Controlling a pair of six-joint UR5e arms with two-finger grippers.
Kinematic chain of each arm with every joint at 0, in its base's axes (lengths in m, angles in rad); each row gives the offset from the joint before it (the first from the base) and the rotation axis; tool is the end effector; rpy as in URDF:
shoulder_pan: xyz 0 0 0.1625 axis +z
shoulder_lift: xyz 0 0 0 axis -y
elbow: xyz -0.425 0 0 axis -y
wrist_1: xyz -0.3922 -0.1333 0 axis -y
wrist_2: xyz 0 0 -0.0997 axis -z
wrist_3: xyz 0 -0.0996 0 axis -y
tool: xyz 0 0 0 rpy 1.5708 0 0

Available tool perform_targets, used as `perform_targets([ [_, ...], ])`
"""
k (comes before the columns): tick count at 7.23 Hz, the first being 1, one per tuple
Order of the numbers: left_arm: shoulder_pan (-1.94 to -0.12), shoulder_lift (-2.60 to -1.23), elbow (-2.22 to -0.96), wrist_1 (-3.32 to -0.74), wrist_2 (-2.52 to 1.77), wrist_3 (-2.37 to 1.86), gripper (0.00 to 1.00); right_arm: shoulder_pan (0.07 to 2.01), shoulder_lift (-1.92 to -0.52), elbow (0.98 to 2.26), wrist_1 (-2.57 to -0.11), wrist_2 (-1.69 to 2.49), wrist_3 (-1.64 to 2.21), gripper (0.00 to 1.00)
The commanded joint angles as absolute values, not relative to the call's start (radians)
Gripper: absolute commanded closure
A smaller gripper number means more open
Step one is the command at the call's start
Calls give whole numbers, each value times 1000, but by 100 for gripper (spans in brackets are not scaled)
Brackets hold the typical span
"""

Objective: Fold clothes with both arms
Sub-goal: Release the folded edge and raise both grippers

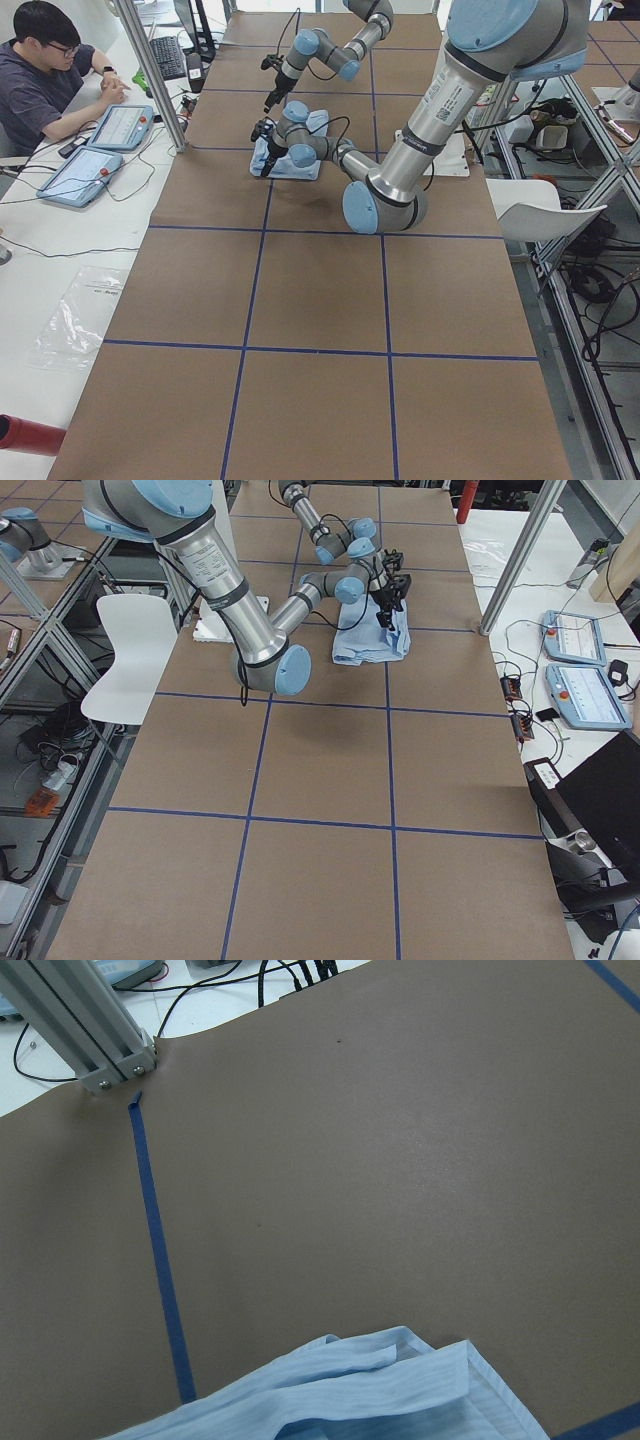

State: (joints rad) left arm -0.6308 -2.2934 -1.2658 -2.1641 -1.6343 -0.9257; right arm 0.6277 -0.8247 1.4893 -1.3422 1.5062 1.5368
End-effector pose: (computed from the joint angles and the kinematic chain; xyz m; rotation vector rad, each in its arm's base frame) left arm 0.5524 -0.5607 0.2905 0.5553 0.8464 0.0452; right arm -0.5146 -0.5460 0.2173 0.3524 -0.8377 0.5819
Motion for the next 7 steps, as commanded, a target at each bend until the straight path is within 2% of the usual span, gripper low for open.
perform_targets([
  [1, -630, -2289, -1270, -2163, -1618, -849, 0, 626, -825, 1489, -1342, 1505, 1542, 0],
  [4, -629, -2302, -1244, -2157, -1597, -885, 0, 626, -827, 1488, -1342, 1502, 1543, 0],
  [7, -644, -2390, -1123, -2167, -1578, -1050, 0, 623, -837, 1485, -1342, 1502, 1539, 0],
])
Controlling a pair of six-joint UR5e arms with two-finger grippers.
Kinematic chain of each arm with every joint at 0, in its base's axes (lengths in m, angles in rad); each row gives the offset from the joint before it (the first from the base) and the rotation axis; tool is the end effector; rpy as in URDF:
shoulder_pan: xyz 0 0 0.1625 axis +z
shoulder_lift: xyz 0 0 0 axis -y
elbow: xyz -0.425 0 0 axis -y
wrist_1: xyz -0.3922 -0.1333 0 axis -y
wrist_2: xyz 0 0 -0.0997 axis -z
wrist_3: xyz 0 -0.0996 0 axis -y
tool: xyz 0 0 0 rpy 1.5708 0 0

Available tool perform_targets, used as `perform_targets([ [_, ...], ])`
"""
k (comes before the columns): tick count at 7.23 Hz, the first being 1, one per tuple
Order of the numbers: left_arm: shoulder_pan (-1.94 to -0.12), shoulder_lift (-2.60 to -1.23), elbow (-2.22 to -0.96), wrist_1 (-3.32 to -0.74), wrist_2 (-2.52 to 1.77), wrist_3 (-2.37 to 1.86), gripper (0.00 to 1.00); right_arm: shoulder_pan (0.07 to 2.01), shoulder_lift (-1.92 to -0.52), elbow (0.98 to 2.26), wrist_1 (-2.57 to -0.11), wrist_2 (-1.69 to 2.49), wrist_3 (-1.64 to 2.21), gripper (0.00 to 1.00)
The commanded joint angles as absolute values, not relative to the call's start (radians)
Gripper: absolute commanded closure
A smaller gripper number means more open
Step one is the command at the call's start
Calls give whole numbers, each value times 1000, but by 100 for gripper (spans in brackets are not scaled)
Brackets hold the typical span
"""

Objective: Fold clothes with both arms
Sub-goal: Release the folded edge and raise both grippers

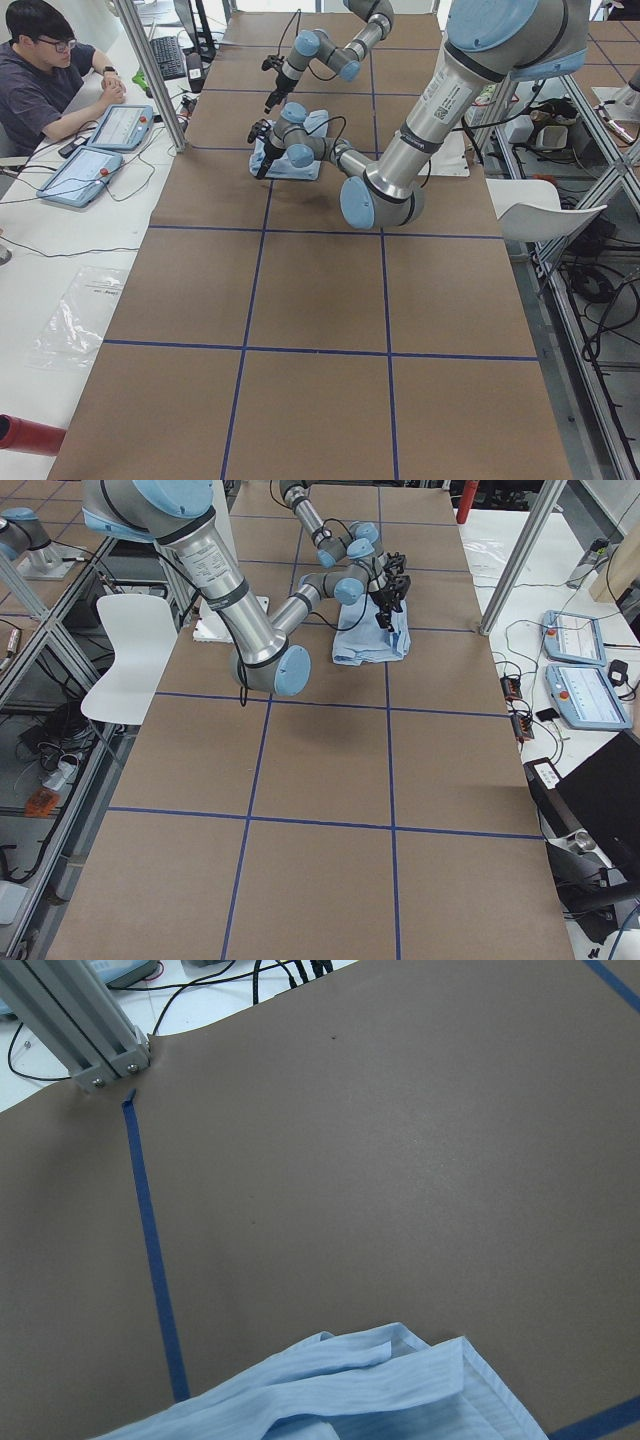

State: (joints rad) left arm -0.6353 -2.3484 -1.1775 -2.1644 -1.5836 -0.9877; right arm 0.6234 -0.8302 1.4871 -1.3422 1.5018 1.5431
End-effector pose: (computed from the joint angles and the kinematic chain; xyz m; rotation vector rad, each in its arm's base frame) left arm 0.5656 -0.5810 0.2913 0.5500 0.8088 -0.0417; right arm -0.5168 -0.5443 0.2224 0.3495 -0.8309 0.5861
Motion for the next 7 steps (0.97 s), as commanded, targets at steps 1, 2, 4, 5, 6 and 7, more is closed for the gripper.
perform_targets([
  [1, -649, -2399, -1099, -2171, -1530, -1142, 0, 623, -844, 1485, -1342, 1499, 1536, 0],
  [2, -669, -2401, -1086, -2172, -1491, -1207, 0, 621, -845, 1485, -1339, 1499, 1539, 0],
  [4, -713, -2402, -1080, -2180, -1450, -1305, 0, 614, -867, 1480, -1275, 1497, 1545, 0],
  [5, -715, -2402, -1081, -2244, -1448, -1319, 0, 606, -868, 1480, -1261, 1497, 1551, 0],
  [6, -715, -2402, -1092, -2264, -1471, -1280, 0, 606, -871, 1482, -1261, 1497, 1551, 0],
  [7, -718, -2378, -1159, -2252, -1587, -1170, 0, 595, -893, 1505, -1261, 1496, 1554, 0],
])
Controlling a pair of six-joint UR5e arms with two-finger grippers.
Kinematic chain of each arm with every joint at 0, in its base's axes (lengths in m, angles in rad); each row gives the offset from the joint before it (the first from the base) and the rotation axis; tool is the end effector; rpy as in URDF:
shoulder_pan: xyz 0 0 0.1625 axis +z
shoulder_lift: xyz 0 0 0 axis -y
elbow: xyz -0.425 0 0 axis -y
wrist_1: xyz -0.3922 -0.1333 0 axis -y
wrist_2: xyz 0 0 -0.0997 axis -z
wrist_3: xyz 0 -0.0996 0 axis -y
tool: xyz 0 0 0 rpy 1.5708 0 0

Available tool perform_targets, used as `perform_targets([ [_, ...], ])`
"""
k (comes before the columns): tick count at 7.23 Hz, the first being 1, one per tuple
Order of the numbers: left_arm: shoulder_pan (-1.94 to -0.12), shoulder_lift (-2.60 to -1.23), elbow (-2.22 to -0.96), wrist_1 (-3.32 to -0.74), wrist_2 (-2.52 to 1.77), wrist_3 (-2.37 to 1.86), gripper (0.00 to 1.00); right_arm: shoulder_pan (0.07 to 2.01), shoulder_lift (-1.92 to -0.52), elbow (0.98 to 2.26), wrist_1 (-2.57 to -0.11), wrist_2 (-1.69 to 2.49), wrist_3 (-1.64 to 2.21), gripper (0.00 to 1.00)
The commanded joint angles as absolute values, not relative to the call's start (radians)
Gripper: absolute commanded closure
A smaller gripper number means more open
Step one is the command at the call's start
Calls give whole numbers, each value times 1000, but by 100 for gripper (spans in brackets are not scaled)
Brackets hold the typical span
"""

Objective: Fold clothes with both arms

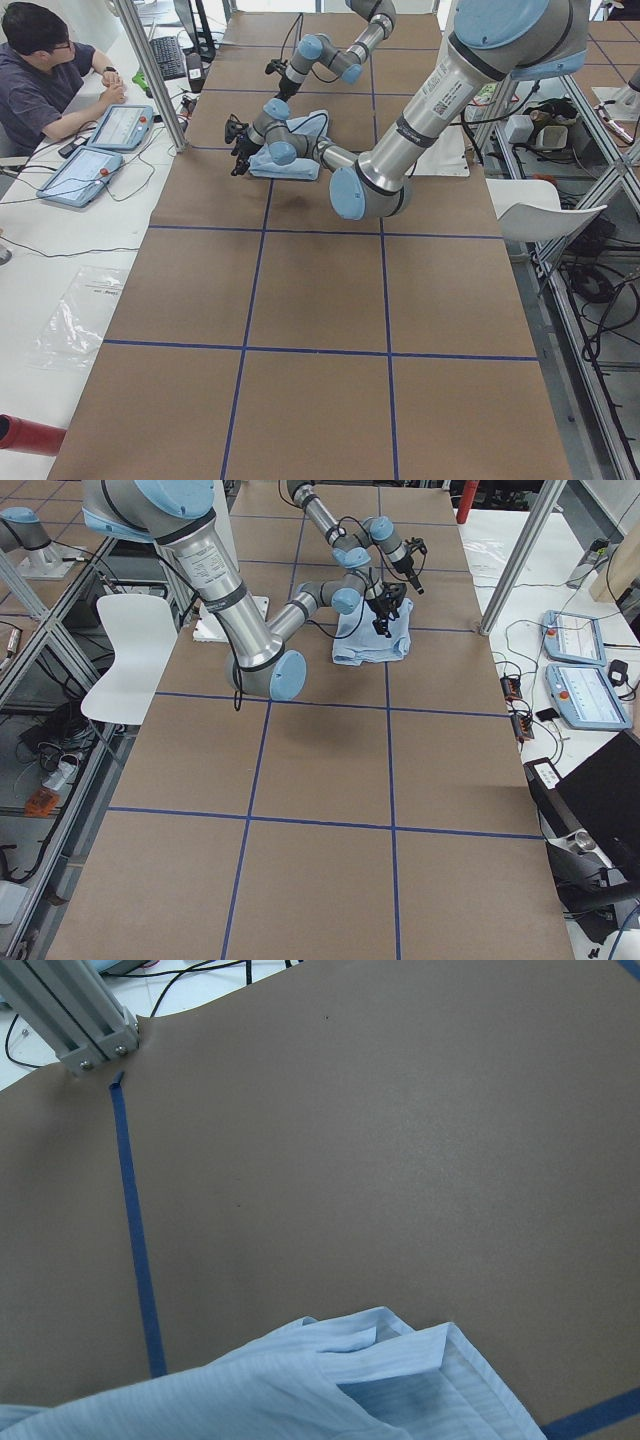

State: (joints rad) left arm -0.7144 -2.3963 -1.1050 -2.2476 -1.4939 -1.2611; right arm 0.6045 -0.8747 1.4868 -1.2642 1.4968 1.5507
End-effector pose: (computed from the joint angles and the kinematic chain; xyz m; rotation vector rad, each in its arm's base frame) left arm 0.5239 -0.6409 0.2774 0.5729 0.8756 -0.4073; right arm -0.5231 -0.5323 0.2443 0.3528 -0.8657 0.5760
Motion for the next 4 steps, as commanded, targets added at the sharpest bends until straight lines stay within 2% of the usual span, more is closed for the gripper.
perform_targets([
  [1, -719, -2291, -1286, -2250, -1642, -1094, 0, 562, -944, 1578, -1276, 1487, 1580, 0],
  [2, -719, -2251, -1348, -2250, -1643, -1086, 0, 482, -1028, 1680, -1311, 1436, 1626, 0],
  [4, -716, -2250, -1354, -2243, -1641, -1088, 0, 396, -1130, 1761, -1313, 1367, 1679, 0],
])
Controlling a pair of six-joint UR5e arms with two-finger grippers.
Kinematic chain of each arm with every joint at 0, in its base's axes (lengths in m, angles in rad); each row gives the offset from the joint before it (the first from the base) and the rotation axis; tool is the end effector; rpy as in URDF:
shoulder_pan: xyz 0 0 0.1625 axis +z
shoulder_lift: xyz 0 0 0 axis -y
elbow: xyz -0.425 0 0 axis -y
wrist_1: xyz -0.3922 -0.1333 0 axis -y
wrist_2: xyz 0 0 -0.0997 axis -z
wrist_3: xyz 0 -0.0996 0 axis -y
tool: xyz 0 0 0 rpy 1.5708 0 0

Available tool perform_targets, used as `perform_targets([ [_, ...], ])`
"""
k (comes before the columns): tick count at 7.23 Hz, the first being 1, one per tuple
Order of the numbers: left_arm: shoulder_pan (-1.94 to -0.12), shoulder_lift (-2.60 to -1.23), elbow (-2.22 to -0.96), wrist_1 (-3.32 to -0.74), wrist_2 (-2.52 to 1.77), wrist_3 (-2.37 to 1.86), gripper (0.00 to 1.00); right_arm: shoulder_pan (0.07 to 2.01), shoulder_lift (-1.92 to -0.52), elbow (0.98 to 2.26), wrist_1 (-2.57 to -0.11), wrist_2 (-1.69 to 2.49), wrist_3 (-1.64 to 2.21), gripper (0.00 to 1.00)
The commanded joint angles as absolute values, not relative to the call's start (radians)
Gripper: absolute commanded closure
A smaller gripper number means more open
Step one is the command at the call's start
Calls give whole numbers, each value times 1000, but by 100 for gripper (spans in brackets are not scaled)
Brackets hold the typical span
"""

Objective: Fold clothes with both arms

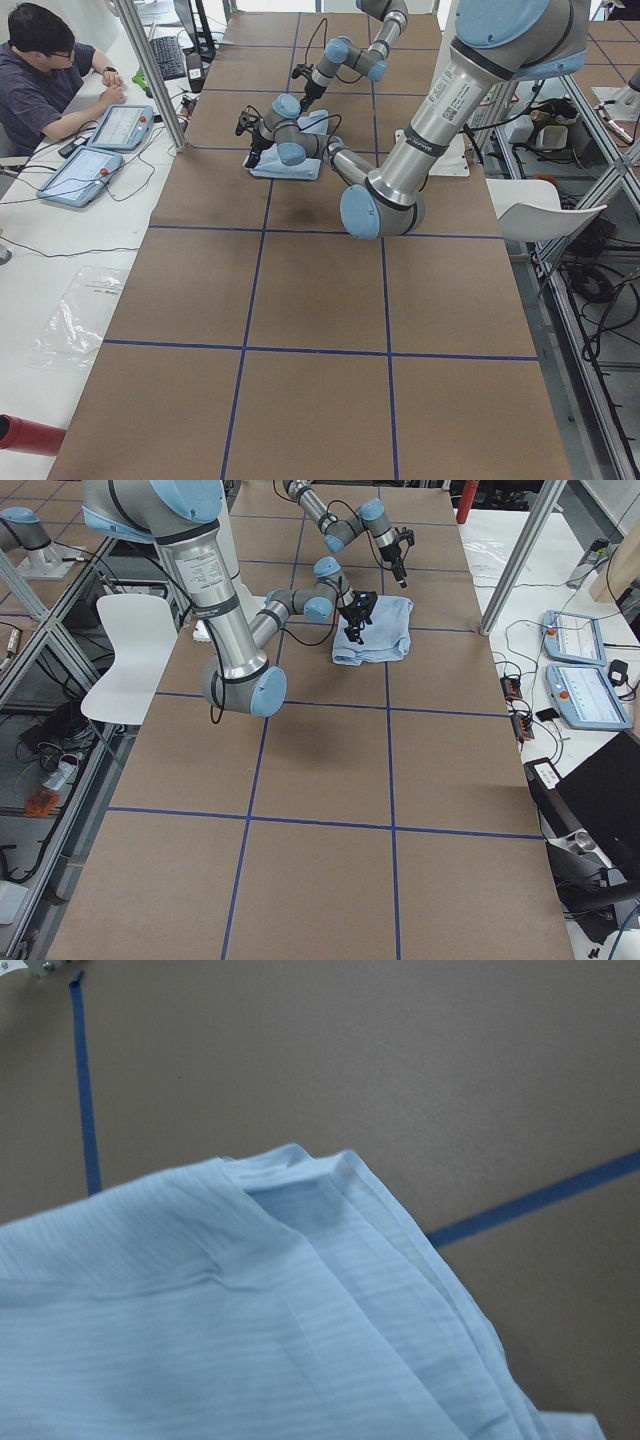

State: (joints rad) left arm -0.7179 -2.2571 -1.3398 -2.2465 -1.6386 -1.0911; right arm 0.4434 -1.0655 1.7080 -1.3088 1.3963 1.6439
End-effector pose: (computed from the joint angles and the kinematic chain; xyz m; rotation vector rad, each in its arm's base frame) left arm 0.4846 -0.5913 0.2709 0.5881 0.9692 -0.1738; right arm -0.5302 -0.4185 0.2816 0.3303 -0.8689 0.5583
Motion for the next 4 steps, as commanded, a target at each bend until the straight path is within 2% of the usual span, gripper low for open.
perform_targets([
  [1, -715, -2252, -1356, -2243, -1638, -1089, 0, 371, -1150, 1767, -1312, 1335, 1689, 0],
  [4, -713, -2252, -1364, -2243, -1640, -1086, 0, 309, -1175, 1755, -1302, 1281, 1721, 0],
])
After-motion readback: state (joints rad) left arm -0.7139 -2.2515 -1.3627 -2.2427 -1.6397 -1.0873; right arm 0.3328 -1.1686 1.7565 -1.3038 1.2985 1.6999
